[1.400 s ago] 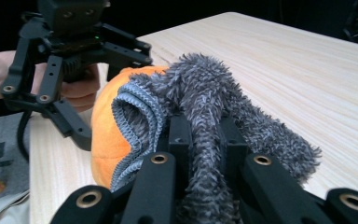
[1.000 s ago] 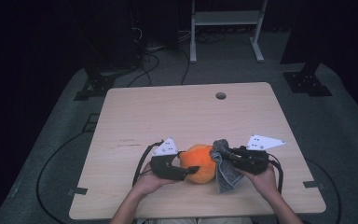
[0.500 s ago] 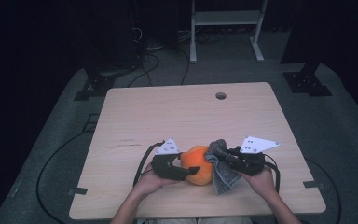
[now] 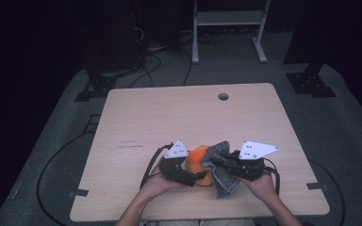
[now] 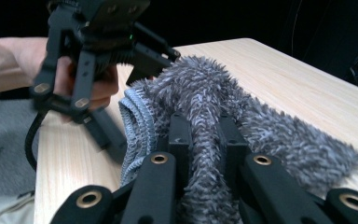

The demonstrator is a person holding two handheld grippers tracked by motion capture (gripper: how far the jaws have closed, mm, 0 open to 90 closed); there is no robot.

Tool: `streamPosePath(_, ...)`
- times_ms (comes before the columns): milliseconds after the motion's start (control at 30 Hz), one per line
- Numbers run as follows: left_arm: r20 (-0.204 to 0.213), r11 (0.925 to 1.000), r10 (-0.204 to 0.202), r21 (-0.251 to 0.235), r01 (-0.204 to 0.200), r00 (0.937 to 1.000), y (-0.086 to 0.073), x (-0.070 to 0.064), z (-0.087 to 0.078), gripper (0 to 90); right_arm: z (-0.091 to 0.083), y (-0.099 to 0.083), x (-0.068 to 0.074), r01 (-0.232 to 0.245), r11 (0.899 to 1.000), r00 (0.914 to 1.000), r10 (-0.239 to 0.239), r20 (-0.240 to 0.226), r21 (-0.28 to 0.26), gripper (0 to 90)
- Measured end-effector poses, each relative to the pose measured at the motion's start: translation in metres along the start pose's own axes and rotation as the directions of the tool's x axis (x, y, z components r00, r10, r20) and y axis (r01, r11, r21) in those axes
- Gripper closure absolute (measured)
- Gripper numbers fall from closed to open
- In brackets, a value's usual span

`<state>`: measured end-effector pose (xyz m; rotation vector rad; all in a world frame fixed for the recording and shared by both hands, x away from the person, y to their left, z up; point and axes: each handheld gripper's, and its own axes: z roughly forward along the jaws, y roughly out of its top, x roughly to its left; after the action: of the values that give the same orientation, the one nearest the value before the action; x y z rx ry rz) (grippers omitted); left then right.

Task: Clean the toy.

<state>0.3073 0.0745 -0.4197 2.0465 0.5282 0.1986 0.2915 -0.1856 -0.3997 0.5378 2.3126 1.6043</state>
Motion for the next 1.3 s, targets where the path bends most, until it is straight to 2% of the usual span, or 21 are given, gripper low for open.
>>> streamPosePath(33, -0.003, 0.9999, 0.007, -0.010, -0.007, 1.0000, -0.002, 0.001, -0.001, 21.8, 0.001, -0.001, 0.000, 0.003, 1.000, 1.0000, -0.003, 0.006, 0.004, 79.0)
streamPosePath(133, 0.001, 0.9997, -0.011, -0.023, 0.011, 0.9999, -0.003, 0.004, 0.000, 27.8, -0.001, -0.004, -0.005, 0.003, 1.000, 0.9997, -0.003, 0.023, 0.011, 79.0)
streamPosePath(233, 0.027, 0.9992, -0.023, -0.034, 0.023, 0.9994, -0.005, 0.008, -0.001, 27.0, -0.007, -0.011, -0.014, -0.029, 0.999, 0.9980, 0.027, 0.058, 0.022, 79.0)
streamPosePath(333, 0.046, 0.9985, -0.020, -0.049, 0.022, 0.9987, -0.008, 0.011, -0.002, 24.7, -0.015, -0.022, -0.023, -0.063, 0.997, 0.9920, 0.057, 0.113, 0.050, 78.9)
streamPosePath(367, 0.043, 0.9983, -0.031, -0.048, 0.033, 0.9986, -0.007, 0.011, -0.003, 24.5, -0.017, -0.025, -0.026, -0.077, 0.995, 0.9890, 0.068, 0.131, 0.063, 78.9)
streamPosePath(400, 0.036, 0.9982, -0.037, -0.046, 0.039, 0.9987, -0.007, 0.012, -0.003, 24.9, -0.020, -0.028, -0.028, -0.095, 0.993, 0.9878, 0.085, 0.130, 0.066, 78.9)
streamPosePath(467, 0.019, 0.9983, -0.033, -0.048, 0.034, 0.9993, -0.005, 0.010, -0.001, 27.1, -0.025, -0.027, -0.026, -0.099, 0.994, 0.9885, 0.094, 0.118, 0.034, 78.9)
streamPosePath(533, 0.008, 0.9983, -0.028, -0.050, 0.029, 0.9996, -0.002, 0.006, 0.003, 27.9, -0.026, -0.017, -0.017, -0.061, 0.998, 0.9951, 0.062, 0.077, -0.008, 78.9)
streamPosePath(600, -0.002, 0.9986, -0.015, -0.050, 0.015, 0.9999, 0.001, 0.000, 0.007, 28.2, -0.022, -0.007, -0.008, -0.017, 1.000, 0.9985, 0.018, 0.052, -0.022, 78.9)
streamPosePath(667, 0.012, 0.9988, 0.027, -0.042, -0.027, 0.9996, 0.002, -0.008, 0.009, 29.6, -0.015, 0.003, -0.001, 0.020, 1.000, 0.9995, -0.020, 0.025, -0.021, 78.7)
streamPosePath(733, 0.022, 0.9973, 0.068, -0.030, -0.067, 0.9975, 0.001, -0.012, 0.009, 30.5, -0.008, 0.008, 0.001, 0.024, 1.000, 0.9997, -0.024, -0.004, -0.008, 78.7)
streamPosePath(800, 0.036, 0.9974, 0.066, -0.030, -0.065, 0.9972, -0.001, -0.010, 0.007, 31.2, -0.005, 0.008, -0.001, 0.025, 1.000, 0.9996, -0.025, -0.015, 0.015, 78.9)
streamPosePath(867, 0.044, 0.9976, 0.060, -0.036, -0.059, 0.9972, -0.003, -0.009, 0.006, 31.9, -0.007, 0.005, -0.006, 0.011, 1.000, 0.9999, -0.011, -0.008, 0.021, 79.0)
streamPosePath(967, 0.043, 0.9973, 0.064, -0.037, -0.063, 0.9970, -0.003, -0.010, 0.007, 32.0, -0.012, 0.003, -0.016, -0.020, 0.999, 0.9992, 0.019, 0.035, 0.036, 78.9)
streamPosePath(1000, 0.046, 0.9969, 0.071, -0.037, -0.069, 0.9964, -0.002, -0.010, 0.007, 31.9, -0.014, 0.002, -0.018, -0.031, 0.999, 0.9985, 0.030, 0.046, 0.034, 79.0)
streamPosePath(1067, 0.068, 0.9948, 0.098, -0.038, -0.095, 0.9929, -0.002, -0.010, 0.006, 29.5, -0.015, 0.002, -0.019, -0.043, 0.998, 0.9985, 0.041, 0.036, 0.035, 78.9)
streamPosePath(1100, 0.074, 0.9944, 0.099, -0.044, -0.096, 0.9923, -0.002, -0.008, 0.004, 26.6, -0.015, 0.001, -0.018, -0.044, 0.998, 0.9985, 0.043, 0.032, 0.040, 79.0)
streamPosePath(1167, 0.083, 0.9970, 0.060, -0.055, -0.056, 0.9948, -0.002, -0.003, 0.001, 19.0, -0.016, 0.000, -0.018, -0.044, 0.998, 0.9987, 0.043, 0.028, 0.044, 79.0)
streamPosePath(1233, 0.059, 0.9991, 0.037, -0.021, -0.036, 0.9976, -0.001, 0.001, 0.003, 14.4, -0.018, -0.003, -0.019, -0.050, 0.998, 0.9982, 0.048, 0.035, 0.047, 79.0)
streamPosePath(1267, 0.070, 0.9997, 0.024, -0.010, -0.024, 0.9973, -0.003, 0.002, 0.005, 14.9, -0.019, -0.004, -0.020, -0.058, 0.997, 0.9977, 0.056, 0.037, 0.048, 79.0)
streamPosePath(1300, 0.083, 0.9998, 0.012, -0.017, -0.011, 0.9965, -0.005, 0.003, 0.007, 19.6, -0.020, -0.005, -0.021, -0.061, 0.997, 0.9975, 0.059, 0.038, 0.049, 79.0)
